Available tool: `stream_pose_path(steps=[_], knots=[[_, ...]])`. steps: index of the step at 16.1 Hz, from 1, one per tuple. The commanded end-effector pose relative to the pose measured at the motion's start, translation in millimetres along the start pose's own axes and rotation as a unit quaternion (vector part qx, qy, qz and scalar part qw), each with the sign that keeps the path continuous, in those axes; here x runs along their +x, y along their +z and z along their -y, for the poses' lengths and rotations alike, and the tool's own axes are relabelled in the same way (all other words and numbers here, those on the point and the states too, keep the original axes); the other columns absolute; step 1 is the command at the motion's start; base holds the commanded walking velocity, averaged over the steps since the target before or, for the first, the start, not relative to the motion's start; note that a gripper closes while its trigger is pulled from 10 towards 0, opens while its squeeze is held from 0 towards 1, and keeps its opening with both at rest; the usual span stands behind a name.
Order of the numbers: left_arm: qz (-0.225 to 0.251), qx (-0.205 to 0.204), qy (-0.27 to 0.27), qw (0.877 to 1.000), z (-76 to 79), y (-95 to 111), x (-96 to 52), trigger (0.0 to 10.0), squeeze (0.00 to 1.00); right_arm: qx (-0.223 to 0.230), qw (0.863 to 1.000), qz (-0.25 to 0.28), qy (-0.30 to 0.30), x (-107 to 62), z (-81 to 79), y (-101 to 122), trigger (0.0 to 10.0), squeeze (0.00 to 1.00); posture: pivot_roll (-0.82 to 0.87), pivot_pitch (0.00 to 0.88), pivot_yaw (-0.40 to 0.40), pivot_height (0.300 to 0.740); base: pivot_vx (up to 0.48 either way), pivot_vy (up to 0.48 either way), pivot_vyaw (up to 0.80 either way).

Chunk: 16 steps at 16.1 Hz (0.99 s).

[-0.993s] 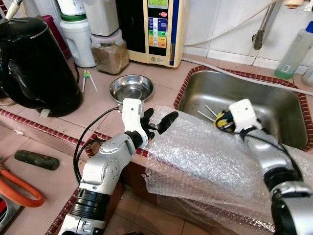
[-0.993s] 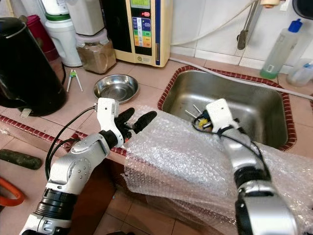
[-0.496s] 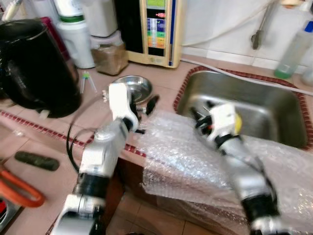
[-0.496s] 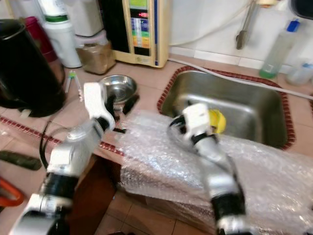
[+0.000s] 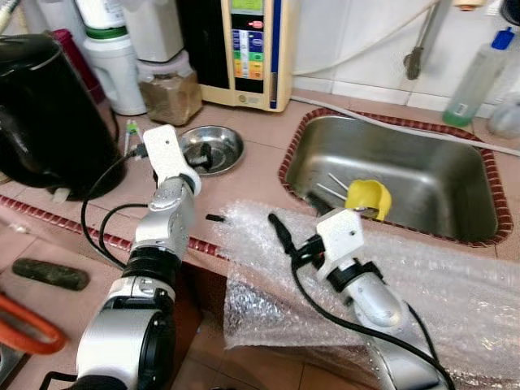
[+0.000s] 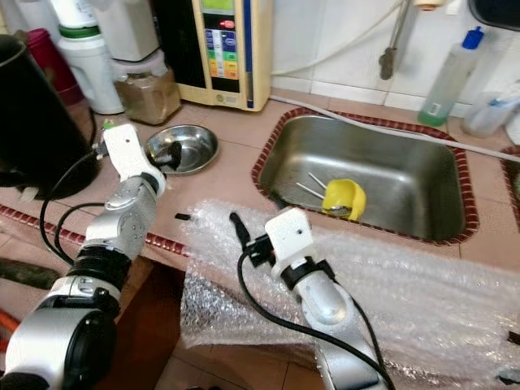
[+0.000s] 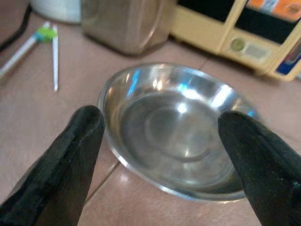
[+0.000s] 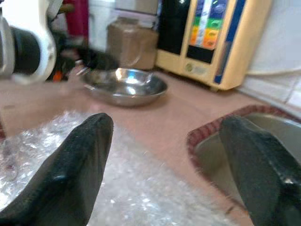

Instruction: Kitchen organization

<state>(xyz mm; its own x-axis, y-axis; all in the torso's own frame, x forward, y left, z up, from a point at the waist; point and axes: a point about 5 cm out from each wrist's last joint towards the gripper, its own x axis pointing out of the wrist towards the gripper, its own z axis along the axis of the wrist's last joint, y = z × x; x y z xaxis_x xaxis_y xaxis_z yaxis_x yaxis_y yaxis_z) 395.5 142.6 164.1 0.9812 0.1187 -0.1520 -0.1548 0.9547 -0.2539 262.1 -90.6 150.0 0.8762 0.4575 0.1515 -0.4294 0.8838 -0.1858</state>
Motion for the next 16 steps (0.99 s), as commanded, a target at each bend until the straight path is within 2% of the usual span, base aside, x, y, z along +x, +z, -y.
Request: stream_pose_path(steps=[1, 3, 4, 5, 6, 9, 12, 13, 14, 16], knots=[[0.003, -0.006, 0.015, 1.000, -1.6, 5, 2.7, 10.0, 1.00, -0.006, 1.000, 0.002, -0.013, -2.6, 1.8, 2, 10.0, 1.00, -0.08, 0.082, 0.093, 0.740, 0.000, 0.000, 0.00], [-0.004, -0.015, 0.038, 0.999, -7.5, 4, 6.2, 10.0, 1.00, -0.023, 0.999, 0.006, -0.043, -3.3, 10.5, 8, 10.0, 1.00, -0.09, 0.083, 0.095, 0.740, 0.000, 0.000, 0.00], [-0.010, -0.019, 0.060, 0.998, -14.9, 2, 7.8, 10.0, 0.68, -0.019, 0.998, 0.033, -0.052, 0.8, 13.9, 22, 10.0, 0.20, -0.09, 0.083, 0.096, 0.740, 0.000, 0.000, 0.00], [-0.011, -0.029, 0.072, 0.997, -19.2, 3, 8.3, 10.0, 0.00, 0.010, 0.997, 0.062, -0.055, 6.0, 14.9, 36, 10.0, 0.00, -0.09, 0.084, 0.095, 0.740, 0.000, 0.000, 0.00], [-0.017, -0.043, 0.080, 0.996, -22.6, 3, 9.0, 10.0, 0.00, 0.044, 0.994, 0.089, -0.055, 11.8, 15.3, 50, 10.0, 0.00, -0.09, 0.084, 0.095, 0.740, 0.000, 0.000, 0.00], [-0.029, -0.068, 0.080, 0.994, -25.4, 4, 11.0, 10.0, 0.00, 0.041, 0.991, 0.122, -0.023, 19.4, 8.2, 76, 10.0, 0.00, -0.09, 0.085, 0.090, 0.740, 0.000, 0.000, 0.00], [-0.058, -0.082, 0.062, 0.993, -17.9, 3, 12.9, 10.0, 0.00, 0.037, 0.993, 0.115, -0.006, 20.0, 2.8, 75, 10.0, 0.00, -0.09, 0.083, 0.087, 0.740, 0.000, 0.000, 0.00], [-0.070, -0.084, 0.051, 0.993, -13.7, 2, 13.3, 2.3, 0.00, 0.044, 0.994, 0.103, 0.008, 19.4, -0.5, 73, 10.0, 0.00, -0.09, 0.083, 0.087, 0.740, 0.000, 0.000, 0.00], [-0.078, -0.085, 0.044, 0.992, -11.5, 1, 13.3, 0.0, 0.00, 0.049, 0.994, 0.095, 0.021, 18.8, -3.9, 72, 10.0, 0.00, -0.09, 0.082, 0.088, 0.740, 0.000, 0.000, 0.00], [-0.091, -0.084, 0.041, 0.992, -9.3, 0, 13.4, 0.0, 0.00, 0.017, 0.998, 0.018, 0.065, 17.6, -15.4, 52, 10.0, 0.00, -0.09, 0.085, 0.090, 0.740, 0.000, 0.000, 0.00]])
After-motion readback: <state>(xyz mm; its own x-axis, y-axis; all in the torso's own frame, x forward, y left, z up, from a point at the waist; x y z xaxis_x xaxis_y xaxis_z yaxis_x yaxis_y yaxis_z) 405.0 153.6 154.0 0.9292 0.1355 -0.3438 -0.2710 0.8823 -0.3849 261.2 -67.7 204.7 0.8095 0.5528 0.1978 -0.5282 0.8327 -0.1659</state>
